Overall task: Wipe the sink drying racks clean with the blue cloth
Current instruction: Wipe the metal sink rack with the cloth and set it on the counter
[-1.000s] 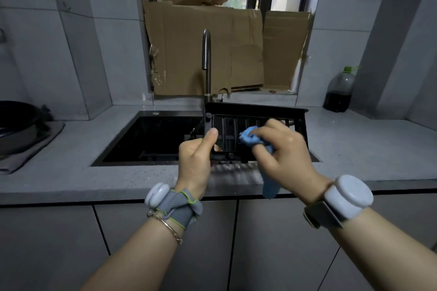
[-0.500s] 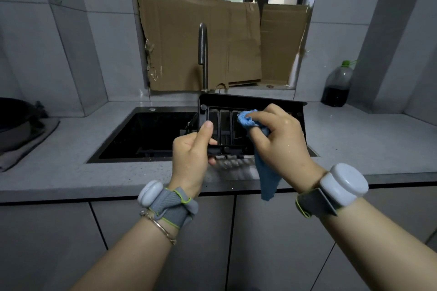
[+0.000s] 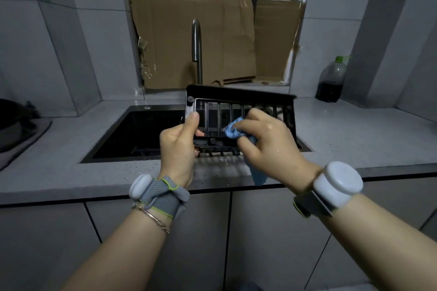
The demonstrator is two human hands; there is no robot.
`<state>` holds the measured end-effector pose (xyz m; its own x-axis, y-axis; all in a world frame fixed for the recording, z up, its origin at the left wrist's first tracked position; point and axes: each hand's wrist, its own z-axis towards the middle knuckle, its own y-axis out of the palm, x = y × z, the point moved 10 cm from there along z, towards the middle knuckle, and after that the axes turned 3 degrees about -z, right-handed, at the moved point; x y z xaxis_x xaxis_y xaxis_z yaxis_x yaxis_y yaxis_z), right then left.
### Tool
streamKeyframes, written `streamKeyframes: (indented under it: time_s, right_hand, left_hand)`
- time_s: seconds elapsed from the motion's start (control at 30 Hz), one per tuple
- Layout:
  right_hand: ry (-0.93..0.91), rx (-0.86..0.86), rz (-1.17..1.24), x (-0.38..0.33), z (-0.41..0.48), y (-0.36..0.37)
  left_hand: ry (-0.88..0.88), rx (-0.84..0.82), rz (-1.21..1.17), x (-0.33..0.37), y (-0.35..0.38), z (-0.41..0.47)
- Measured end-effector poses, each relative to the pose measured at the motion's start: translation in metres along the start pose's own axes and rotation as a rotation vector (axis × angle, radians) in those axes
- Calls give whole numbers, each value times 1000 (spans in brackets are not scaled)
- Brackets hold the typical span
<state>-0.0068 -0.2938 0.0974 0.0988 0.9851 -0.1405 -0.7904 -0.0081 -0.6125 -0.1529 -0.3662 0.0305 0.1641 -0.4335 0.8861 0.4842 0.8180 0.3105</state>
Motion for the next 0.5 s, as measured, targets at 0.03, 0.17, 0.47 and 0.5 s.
streamKeyframes:
  time_s: [0.03, 0.17, 0.47, 0.5]
  right_hand:
    - [-6, -20, 12, 0, -4, 2]
    - [87, 129, 38, 21, -9, -17]
    - [240, 198, -24, 37, -3, -27]
    - [225, 211, -28, 35, -3, -27]
  left_hand:
    - [8, -7, 19, 0, 0, -1]
    - [22, -38, 20, 1, 1, -4]
    - [-1, -79, -23, 2, 5, -13]
    - [-3, -83, -20, 1, 5, -13]
